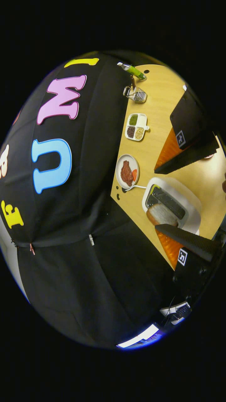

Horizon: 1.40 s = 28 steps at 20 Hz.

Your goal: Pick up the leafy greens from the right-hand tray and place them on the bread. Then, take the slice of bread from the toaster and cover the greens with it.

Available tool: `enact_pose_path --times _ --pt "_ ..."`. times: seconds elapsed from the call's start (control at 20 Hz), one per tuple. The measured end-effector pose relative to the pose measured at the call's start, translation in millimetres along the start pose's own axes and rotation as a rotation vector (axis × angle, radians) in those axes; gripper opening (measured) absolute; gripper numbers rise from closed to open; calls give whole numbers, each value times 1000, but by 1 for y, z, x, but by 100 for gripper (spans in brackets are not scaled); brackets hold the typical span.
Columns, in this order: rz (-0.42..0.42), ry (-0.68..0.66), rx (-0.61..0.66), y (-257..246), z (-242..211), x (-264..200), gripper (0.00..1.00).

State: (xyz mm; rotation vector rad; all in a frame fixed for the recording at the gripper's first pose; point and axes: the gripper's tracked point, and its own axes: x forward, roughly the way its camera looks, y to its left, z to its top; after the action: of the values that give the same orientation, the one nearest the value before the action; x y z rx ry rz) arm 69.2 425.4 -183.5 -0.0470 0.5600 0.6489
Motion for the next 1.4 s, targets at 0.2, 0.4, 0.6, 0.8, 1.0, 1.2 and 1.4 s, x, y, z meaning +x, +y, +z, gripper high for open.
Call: enact_pose_path --times 0.2,0.4,0.6,0.8,1.0,1.2,1.4 --pt "11 11 -39 33 -6 25 99" --pt "28 41 -40 54 -26 55 100" --pt "-27 111 -54 47 -49 80 100" --pt "-59 134 -61 41 -60 93 88" --pt "-64 176 -50 42 -69 96 53" --pt "-64 191 -39 34 -69 94 27" --pt "-29 194 -13 35 -63 88 13"
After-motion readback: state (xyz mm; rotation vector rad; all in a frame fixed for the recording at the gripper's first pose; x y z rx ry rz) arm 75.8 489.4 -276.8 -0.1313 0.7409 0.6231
